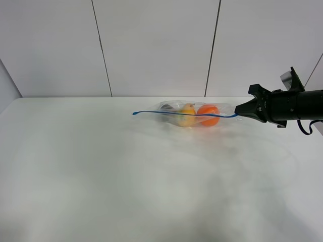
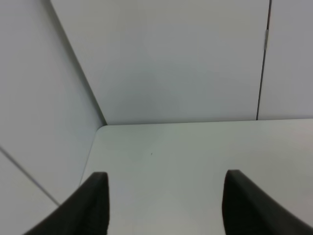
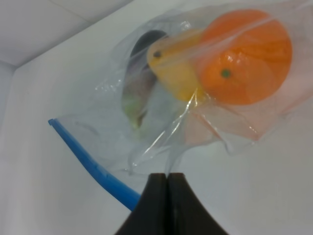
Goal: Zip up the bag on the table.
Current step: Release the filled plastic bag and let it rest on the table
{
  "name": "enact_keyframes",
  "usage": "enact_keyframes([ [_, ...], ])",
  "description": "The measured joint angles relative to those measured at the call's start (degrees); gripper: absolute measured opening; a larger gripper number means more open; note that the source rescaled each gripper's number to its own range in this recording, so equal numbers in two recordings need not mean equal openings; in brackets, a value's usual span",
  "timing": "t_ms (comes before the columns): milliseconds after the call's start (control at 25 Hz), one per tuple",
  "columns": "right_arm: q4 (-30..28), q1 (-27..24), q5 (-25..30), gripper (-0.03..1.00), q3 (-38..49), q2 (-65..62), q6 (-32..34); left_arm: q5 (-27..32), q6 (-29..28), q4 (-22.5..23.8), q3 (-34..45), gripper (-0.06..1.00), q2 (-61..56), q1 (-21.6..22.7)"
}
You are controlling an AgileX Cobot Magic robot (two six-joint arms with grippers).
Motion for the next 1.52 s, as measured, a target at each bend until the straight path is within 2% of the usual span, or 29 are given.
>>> enact_keyframes([
  [480,0.0,0.0,0.0,0.00,0.0,0.0,0.0,1.6,-1.9,0.1,14.0,0.75,-17.2,0.0],
  [840,-0.1,0.0,0.0,0.00,0.0,0.0,0.0,1.5,-4.2,-4.2,25.5,0.75,-30.2,0.0],
  [1000,-0.2,0.0,0.0,0.00,0.0,0.0,0.0,1.5,-5.3,-4.6,29.9,0.75,-34.6,0.0],
  [1280,-0.3,0.0,0.0,0.00,0.0,0.0,0.0,1.6,-6.7,-5.0,36.5,0.75,-38.7,0.0],
  [1520,-1.0,0.0,0.0,0.00,0.0,0.0,0.0,1.6,-6.8,-7.5,40.9,0.75,-38.7,0.0],
])
